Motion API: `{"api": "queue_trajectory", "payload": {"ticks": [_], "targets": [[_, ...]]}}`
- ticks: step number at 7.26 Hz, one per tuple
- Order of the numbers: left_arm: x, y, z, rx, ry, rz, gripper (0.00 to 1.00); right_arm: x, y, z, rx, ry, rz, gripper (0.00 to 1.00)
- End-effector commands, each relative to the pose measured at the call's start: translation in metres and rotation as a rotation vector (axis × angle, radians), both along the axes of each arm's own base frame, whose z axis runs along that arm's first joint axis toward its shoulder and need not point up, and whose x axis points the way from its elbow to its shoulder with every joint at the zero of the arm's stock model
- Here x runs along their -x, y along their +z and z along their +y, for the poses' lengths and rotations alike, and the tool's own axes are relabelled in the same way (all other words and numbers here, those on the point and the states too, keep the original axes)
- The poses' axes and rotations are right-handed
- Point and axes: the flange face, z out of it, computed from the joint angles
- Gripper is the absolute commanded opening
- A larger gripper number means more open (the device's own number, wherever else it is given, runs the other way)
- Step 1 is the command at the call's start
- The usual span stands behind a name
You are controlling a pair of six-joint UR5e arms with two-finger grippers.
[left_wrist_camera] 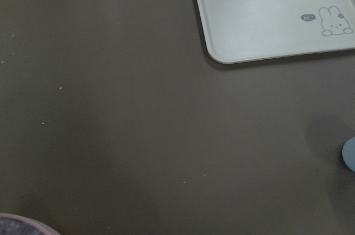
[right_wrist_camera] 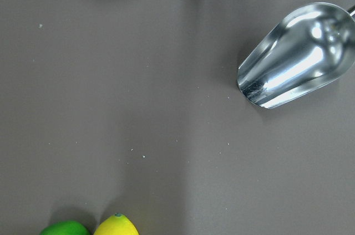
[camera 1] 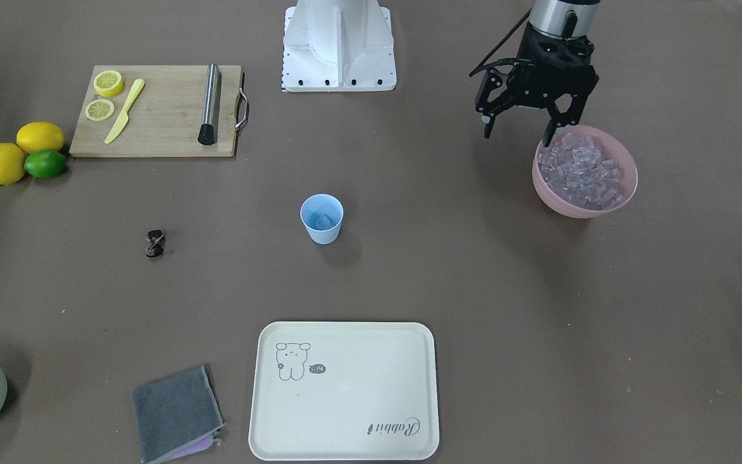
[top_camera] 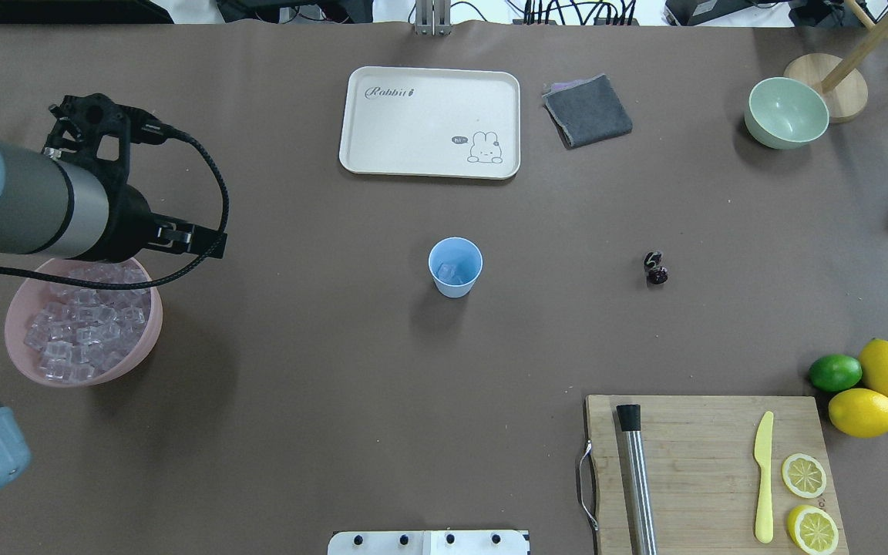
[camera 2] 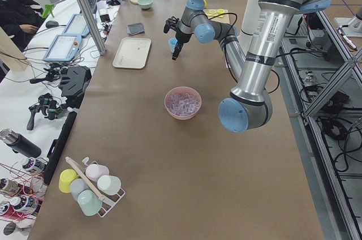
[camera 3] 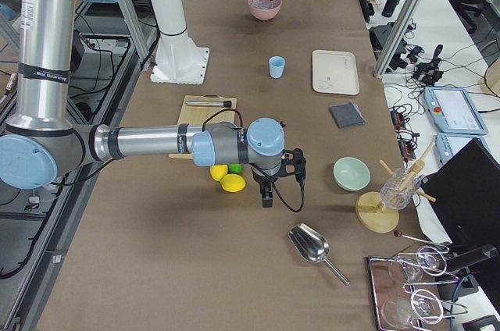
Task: Put ice and cherries in cup
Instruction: 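Move the left gripper back down over the pink bowl of ice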
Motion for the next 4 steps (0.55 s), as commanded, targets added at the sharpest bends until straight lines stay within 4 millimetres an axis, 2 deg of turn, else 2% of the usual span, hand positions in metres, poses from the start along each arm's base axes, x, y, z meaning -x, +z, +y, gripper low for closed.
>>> {"api": "queue_trajectory", "payload": {"ticks": [1, 2, 3, 4], "targets": [[0.020, 0.072, 0.022, -0.019, 0.053, 0.042, 0.97, 0.001, -0.003, 0.000, -0.004, -0.001, -0.008, 1.00], [0.034, 0.104, 0.022, -0.033, 0.089, 0.063, 0.97, 0.001, -0.004, 0.000, -0.005, 0.000, -0.010, 1.00], [0.047, 0.135, 0.010, -0.068, 0.122, 0.043, 0.98, 0.001, -0.004, 0.000, -0.006, -0.001, -0.010, 1.00], [0.038, 0.155, 0.002, -0.023, 0.129, 0.034, 0.98, 0.001, -0.004, 0.000, -0.005, 0.000, -0.010, 1.00]]}}
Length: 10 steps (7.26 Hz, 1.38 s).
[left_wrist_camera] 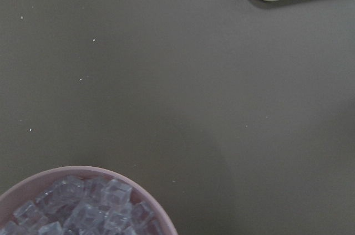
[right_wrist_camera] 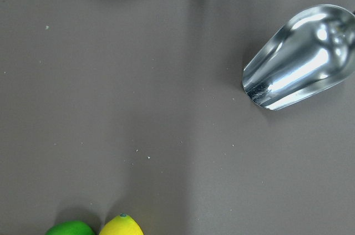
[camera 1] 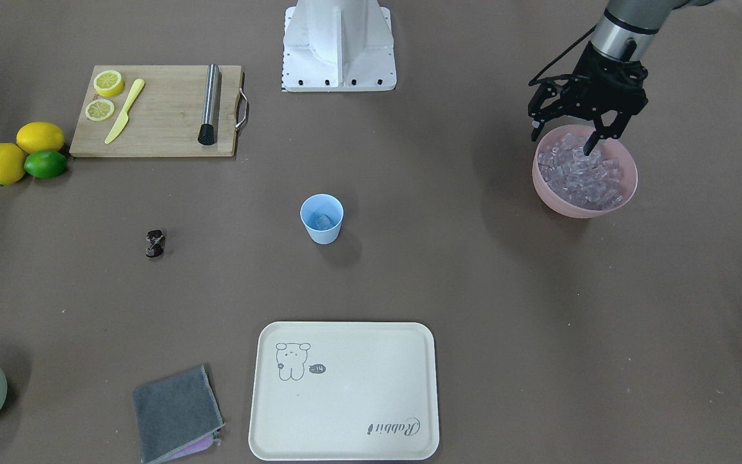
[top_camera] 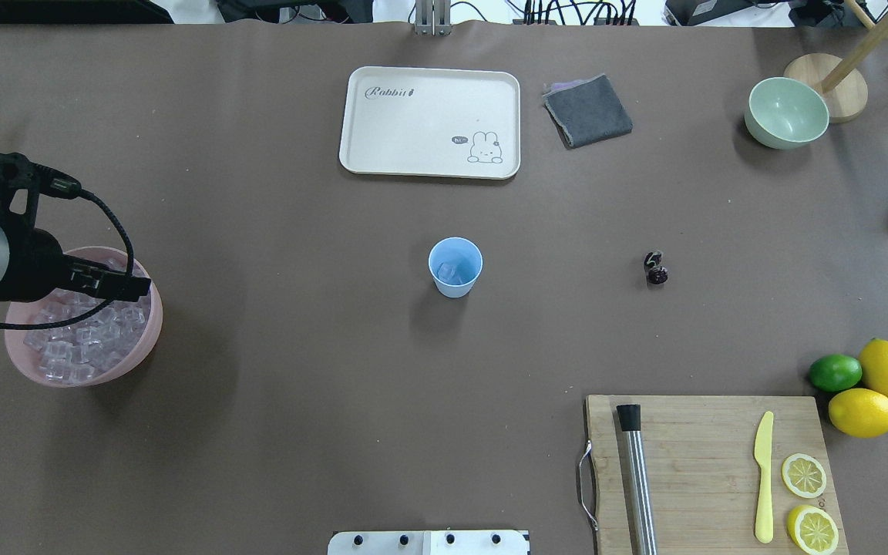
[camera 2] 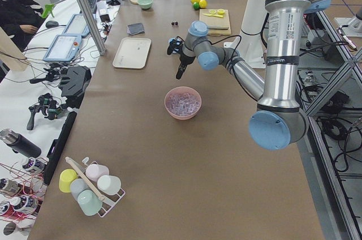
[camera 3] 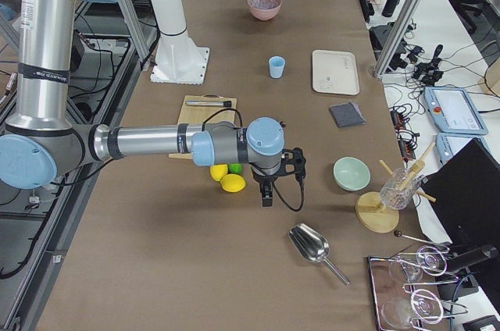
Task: Put ice and cherries in cup
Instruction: 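Move the left gripper back down over the pink bowl of ice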
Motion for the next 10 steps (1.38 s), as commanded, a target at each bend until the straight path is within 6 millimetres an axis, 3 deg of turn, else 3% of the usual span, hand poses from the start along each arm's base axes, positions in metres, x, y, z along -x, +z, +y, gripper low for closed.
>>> {"api": "queue_trajectory", "payload": {"ticks": [1, 2, 3, 5, 7, 10], "targets": [[-0.005, 0.053, -0.014, 0.052, 0.018, -0.038, 0.98, 0.000, 0.000, 0.001, 0.000, 0.000, 0.000, 1.00], [-0.010, 0.073, -0.019, 0.082, 0.019, -0.066, 0.98, 0.000, -0.001, 0.000, 0.000, 0.001, -0.001, 1.00], [-0.010, 0.080, -0.018, 0.098, 0.032, -0.071, 0.97, 0.000, -0.002, 0.000, -0.002, 0.002, 0.001, 1.00], [-0.010, 0.081, -0.014, 0.138, 0.077, -0.040, 0.97, -0.005, 0.000, 0.002, 0.002, 0.012, -0.002, 1.00], [-0.014, 0.087, -0.017, 0.148, 0.077, -0.049, 0.76, -0.006, -0.001, 0.002, 0.001, 0.015, -0.003, 1.00], [-0.023, 0.099, -0.027, 0.166, 0.076, -0.063, 0.73, -0.009, -0.003, 0.001, -0.004, 0.021, -0.007, 1.00]]}}
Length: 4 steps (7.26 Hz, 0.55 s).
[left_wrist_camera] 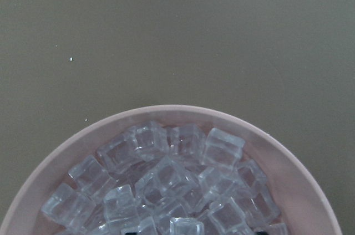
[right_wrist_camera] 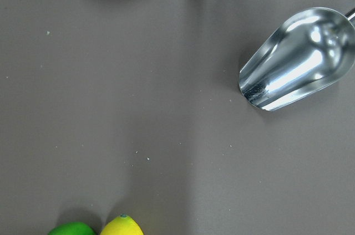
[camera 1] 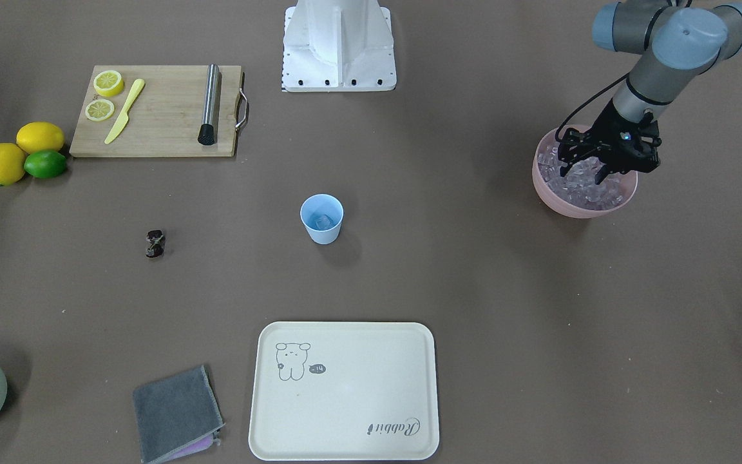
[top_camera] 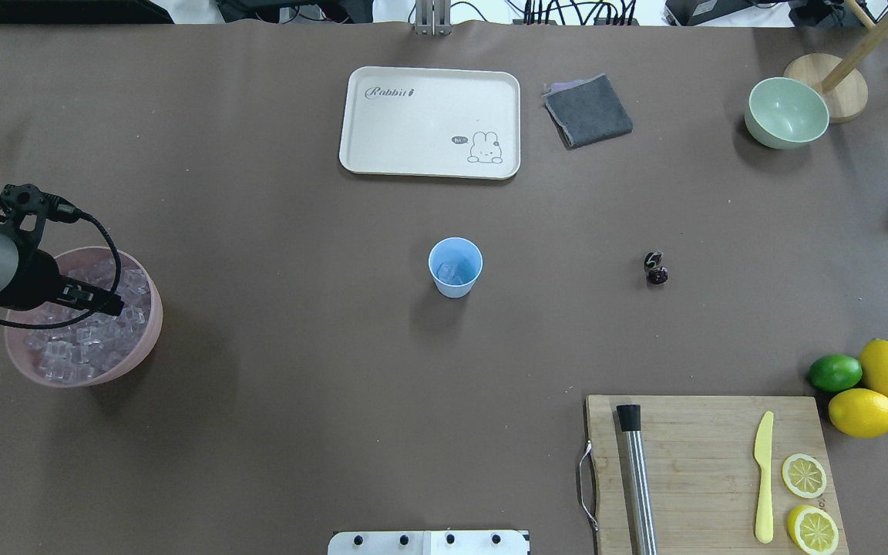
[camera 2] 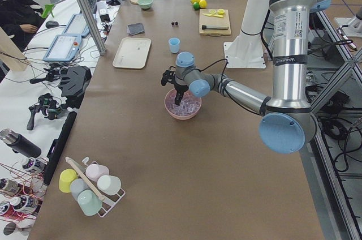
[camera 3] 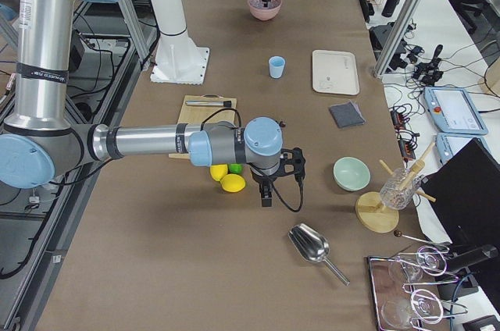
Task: Put ice and cherries in cup
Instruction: 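Move the left gripper back down over the pink bowl of ice, then lower the left gripper into the bowl and grasp another ice cube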
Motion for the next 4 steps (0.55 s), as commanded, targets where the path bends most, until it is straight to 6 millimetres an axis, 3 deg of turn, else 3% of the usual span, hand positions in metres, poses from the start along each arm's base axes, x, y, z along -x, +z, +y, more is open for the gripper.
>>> {"api": "queue_trajectory", "payload": {"ticks": [1, 4], "targets": [[-0.0019, 0.0029, -0.0019, 0.006, 0.001, -0.005, 0.73, -0.0018, -0.0042, -0.0035, -0.009, 0.004, -0.001, 1.00], [-0.0032, 0.0068, -0.0010, 0.016, 0.003, -0.013, 0.73, -0.0051, -0.0072, -0.0031, -0.016, 0.012, -0.001, 1.00]]}}
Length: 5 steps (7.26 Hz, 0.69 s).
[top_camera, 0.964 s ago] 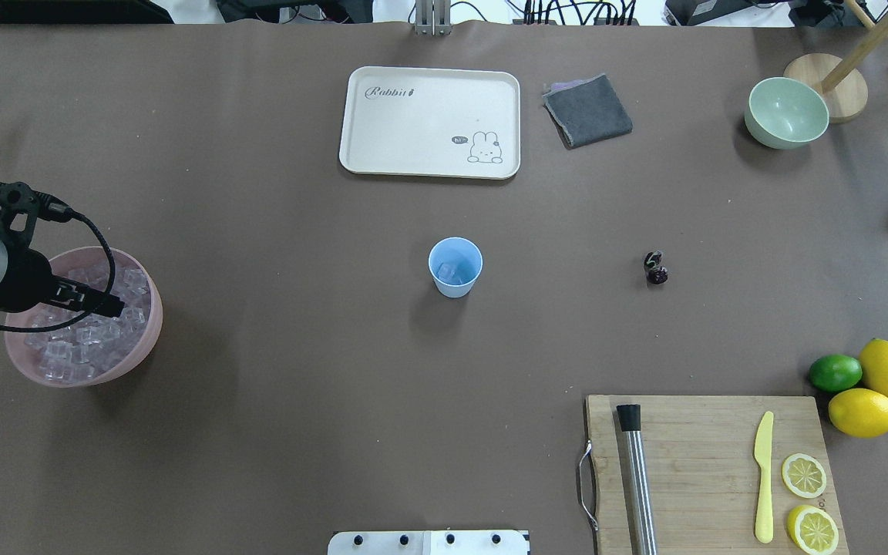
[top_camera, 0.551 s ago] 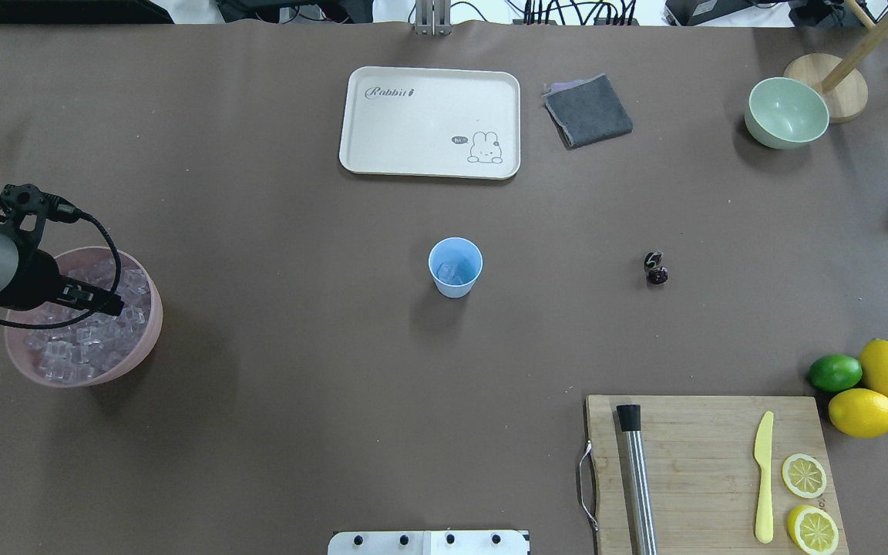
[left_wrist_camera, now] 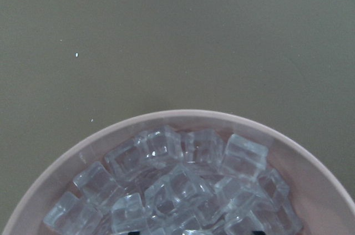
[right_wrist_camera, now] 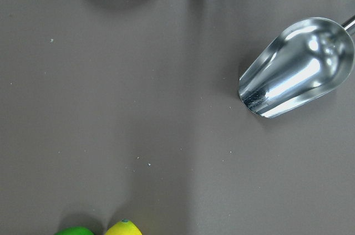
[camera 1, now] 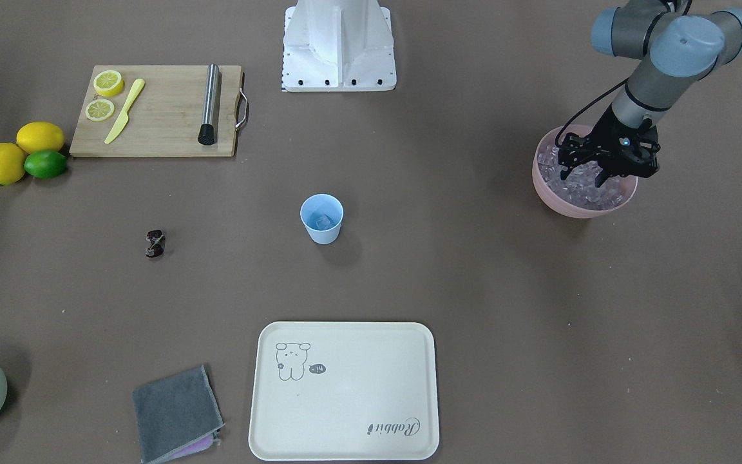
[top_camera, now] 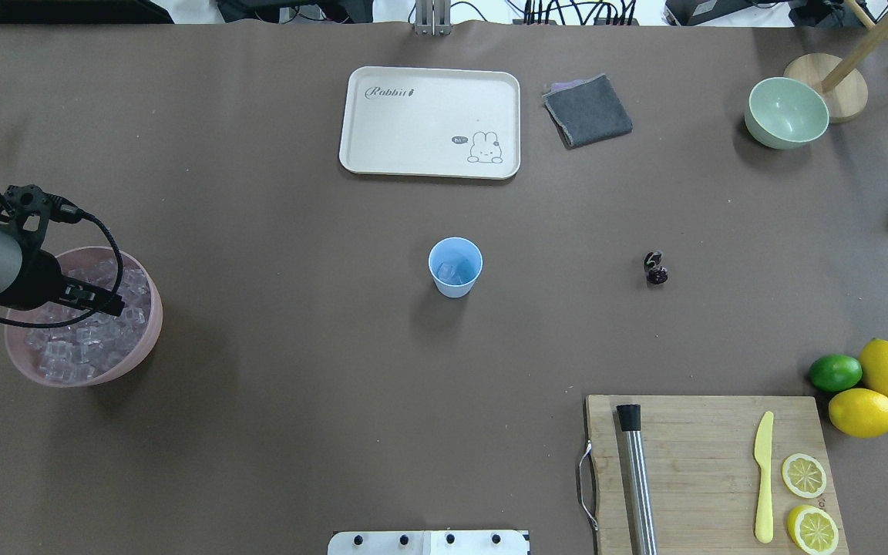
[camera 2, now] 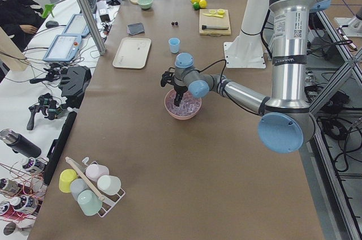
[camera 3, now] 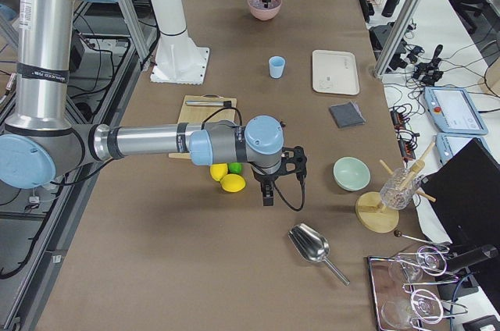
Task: Put ice and cherries in cup
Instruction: 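Lower the left gripper into the bowl and grasp another ice cube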
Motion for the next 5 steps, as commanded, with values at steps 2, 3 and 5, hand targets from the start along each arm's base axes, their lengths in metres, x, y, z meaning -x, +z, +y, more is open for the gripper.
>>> {"api": "queue_trajectory", "payload": {"ticks": [2, 3, 5], "targets": [[-0.0041, 0.0042, 0.0013, 0.005, 0.009, -0.006, 0.73, -0.0010, -0.0012, 0.0005, -0.002, 0.002, 0.000, 1.00], [-0.0042, 0.0037, 0.0015, 0.005, 0.009, -0.003, 0.72, -0.0018, -0.0004, 0.0013, -0.001, 0.004, 0.001, 1.00], [-0.0060, 0.0029, 0.0055, 0.025, 0.036, 0.017, 0.46, -0.0031, 0.0009, 0.0027, 0.002, 0.007, 0.002, 1.00]]}}
